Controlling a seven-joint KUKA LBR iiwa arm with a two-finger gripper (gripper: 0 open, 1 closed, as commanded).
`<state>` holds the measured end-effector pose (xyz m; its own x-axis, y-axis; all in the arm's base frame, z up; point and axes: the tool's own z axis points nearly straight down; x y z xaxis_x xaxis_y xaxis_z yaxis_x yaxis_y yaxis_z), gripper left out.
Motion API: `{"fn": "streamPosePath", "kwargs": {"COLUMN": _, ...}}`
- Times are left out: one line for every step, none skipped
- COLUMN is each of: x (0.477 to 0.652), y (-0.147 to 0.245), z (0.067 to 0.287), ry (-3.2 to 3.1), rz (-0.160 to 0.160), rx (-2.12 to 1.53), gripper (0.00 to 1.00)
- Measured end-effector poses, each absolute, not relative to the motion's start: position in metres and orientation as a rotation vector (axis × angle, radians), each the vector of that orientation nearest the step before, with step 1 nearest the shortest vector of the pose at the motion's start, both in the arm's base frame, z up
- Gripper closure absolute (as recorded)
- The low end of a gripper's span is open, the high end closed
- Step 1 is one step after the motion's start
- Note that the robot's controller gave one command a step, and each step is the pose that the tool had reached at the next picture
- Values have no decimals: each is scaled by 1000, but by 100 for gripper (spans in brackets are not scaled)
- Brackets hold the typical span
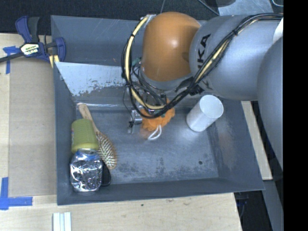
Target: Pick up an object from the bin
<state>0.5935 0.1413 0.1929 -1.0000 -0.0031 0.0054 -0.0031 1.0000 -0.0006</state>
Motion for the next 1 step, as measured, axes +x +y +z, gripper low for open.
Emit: {"fn": "streamPosePath", "kwargs": {"x": 588, "y": 109, "z": 213, "ry": -3131, "rz": 1, "rx": 234, "gripper": 0}}
